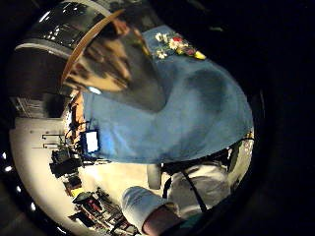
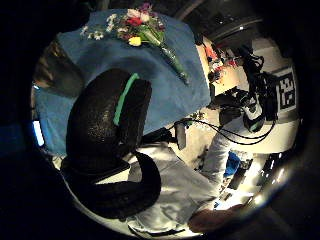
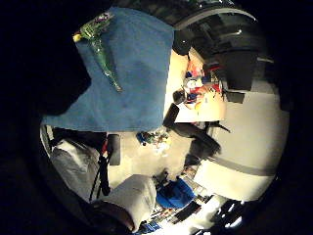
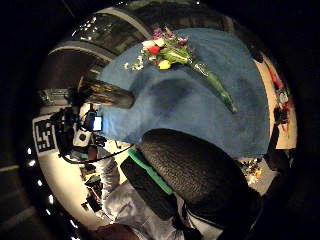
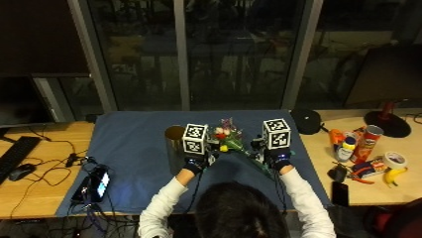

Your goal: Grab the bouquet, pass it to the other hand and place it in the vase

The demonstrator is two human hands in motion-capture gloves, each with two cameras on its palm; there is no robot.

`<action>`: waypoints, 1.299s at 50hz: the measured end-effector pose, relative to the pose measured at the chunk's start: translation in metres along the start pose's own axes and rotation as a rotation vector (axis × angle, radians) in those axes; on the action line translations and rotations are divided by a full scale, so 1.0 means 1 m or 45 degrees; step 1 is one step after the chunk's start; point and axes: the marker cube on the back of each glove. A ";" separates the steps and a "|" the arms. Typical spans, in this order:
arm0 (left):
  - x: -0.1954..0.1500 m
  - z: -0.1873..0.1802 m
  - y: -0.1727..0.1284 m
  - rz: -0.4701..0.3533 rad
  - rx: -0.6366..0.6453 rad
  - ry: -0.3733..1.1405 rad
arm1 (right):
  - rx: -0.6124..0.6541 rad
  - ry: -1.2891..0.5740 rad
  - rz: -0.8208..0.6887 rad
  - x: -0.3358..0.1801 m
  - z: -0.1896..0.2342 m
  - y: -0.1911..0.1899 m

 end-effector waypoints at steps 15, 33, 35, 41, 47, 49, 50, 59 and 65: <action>0.010 0.001 0.005 0.018 -0.023 0.001 | 0.027 -0.054 -0.077 -0.006 -0.004 0.002; -0.013 -0.015 0.013 0.020 0.035 0.125 | -0.002 -0.044 0.098 0.000 -0.033 -0.014; -0.014 -0.017 0.013 0.015 0.061 0.133 | -0.002 -0.045 0.122 0.004 -0.035 -0.019; -0.014 -0.021 0.021 0.026 0.112 0.149 | -0.027 -0.048 0.228 0.017 -0.041 -0.041; -0.016 -0.022 0.027 0.033 0.149 0.151 | -0.069 -0.128 0.287 0.027 -0.028 -0.066; -0.017 -0.023 0.030 0.035 0.172 0.157 | -0.107 -0.169 0.330 0.031 -0.015 -0.078; -0.017 -0.023 0.031 0.033 0.181 0.160 | -0.124 -0.183 0.353 0.034 -0.007 -0.084; -0.021 -0.019 0.032 -0.002 0.201 0.141 | -0.194 -0.265 0.478 0.045 0.055 -0.120; -0.023 -0.019 0.037 0.011 0.193 0.153 | -0.200 -0.310 0.575 0.041 0.097 -0.110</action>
